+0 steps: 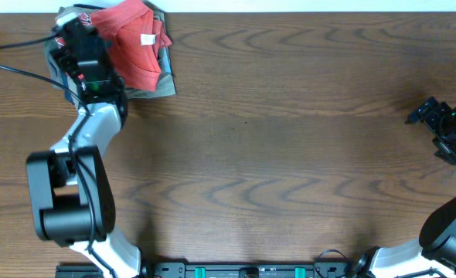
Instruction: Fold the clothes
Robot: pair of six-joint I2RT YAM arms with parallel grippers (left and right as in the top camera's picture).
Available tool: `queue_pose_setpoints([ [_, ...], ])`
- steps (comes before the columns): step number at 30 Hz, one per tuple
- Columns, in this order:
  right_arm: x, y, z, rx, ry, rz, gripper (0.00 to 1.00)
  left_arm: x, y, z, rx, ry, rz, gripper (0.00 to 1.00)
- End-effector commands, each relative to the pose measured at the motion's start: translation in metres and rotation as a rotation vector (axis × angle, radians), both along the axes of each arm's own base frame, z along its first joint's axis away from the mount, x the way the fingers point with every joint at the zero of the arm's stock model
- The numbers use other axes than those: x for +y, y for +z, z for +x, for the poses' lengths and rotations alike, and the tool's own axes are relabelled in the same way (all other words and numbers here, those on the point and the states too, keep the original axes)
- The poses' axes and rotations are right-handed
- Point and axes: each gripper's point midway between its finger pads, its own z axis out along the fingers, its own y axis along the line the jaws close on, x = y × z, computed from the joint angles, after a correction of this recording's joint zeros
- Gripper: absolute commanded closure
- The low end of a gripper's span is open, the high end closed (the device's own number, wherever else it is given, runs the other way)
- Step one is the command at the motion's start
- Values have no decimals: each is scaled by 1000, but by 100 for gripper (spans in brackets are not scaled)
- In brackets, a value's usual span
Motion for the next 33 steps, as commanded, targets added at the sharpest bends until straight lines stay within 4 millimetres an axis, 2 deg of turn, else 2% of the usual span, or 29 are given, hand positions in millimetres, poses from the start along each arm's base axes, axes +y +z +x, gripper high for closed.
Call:
queue_pose_setpoints([
  [1, -5, 9, 0, -20, -9, -23, 1, -34, 35, 10, -70, -127, 10, 33],
  [3, -5, 9, 0, -20, -8, -23, 1, -47, 28, 18, -54, -196, 5, 33],
  [5, -5, 9, 0, -20, -8, -23, 1, -51, 16, 24, -42, -228, -16, 33],
  [9, -5, 9, 0, -20, -8, -23, 1, -36, -15, 34, -24, -201, -32, 33],
  [12, -5, 9, 0, -20, -8, -23, 1, -18, -51, 44, 47, -171, -44, 33],
  [15, -5, 9, 0, -20, -8, -23, 1, -5, -96, 52, 179, -148, -68, 32],
  [17, -5, 9, 0, -20, -8, -23, 1, 4, -126, 52, 281, -131, -89, 31],
  [20, -5, 9, 0, -20, -8, -23, 1, 12, -146, 46, 356, -115, -106, 30],
  [22, -5, 9, 0, -20, -9, -23, 1, 13, -141, 45, 353, -112, -106, 28],
  [25, -5, 9, 0, -20, -8, -23, 1, 11, -112, 44, 310, -117, -97, 23],
  [29, -5, 9, 0, -20, -8, -23, 1, -1, -51, 38, 230, -137, -80, 17],
  [30, -5, 9, 0, -20, -8, -23, 1, -4, -35, 34, 214, -143, -76, 12],
  [31, -5, 9, 0, -20, -8, -23, 1, -9, -17, 29, 197, -151, -73, 1],
  [33, -5, 9, 0, -20, -9, -23, 1, -20, 15, 16, 169, -168, -69, 2],
])
